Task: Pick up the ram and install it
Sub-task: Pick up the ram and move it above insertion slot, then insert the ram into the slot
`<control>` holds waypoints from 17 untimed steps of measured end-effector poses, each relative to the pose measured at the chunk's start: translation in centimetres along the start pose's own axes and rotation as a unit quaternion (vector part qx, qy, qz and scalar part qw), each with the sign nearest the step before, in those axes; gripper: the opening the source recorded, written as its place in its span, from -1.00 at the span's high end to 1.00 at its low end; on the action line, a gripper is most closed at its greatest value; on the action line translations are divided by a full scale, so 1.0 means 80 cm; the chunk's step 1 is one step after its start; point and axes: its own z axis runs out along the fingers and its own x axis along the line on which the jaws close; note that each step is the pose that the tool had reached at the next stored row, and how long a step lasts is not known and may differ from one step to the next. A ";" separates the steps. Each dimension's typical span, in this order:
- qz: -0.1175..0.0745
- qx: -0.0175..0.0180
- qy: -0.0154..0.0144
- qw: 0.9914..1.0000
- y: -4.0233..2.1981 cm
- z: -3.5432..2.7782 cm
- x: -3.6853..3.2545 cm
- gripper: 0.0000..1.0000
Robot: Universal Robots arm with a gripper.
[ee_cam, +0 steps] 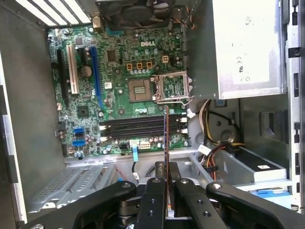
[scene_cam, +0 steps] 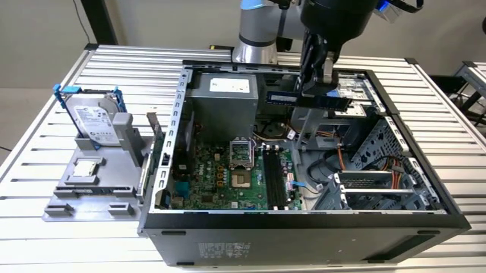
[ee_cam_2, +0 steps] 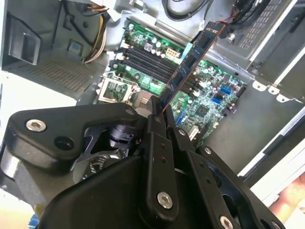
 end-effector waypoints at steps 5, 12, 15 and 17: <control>-0.013 -0.001 0.000 1.000 -0.0028 0.0001 -0.0005 1.00; -0.014 -0.001 0.000 1.000 -0.0032 0.0001 -0.0032 1.00; -0.014 -0.001 0.000 1.000 -0.0031 0.0001 -0.0036 1.00; -0.014 -0.001 0.000 1.000 -0.0031 0.0002 -0.0037 1.00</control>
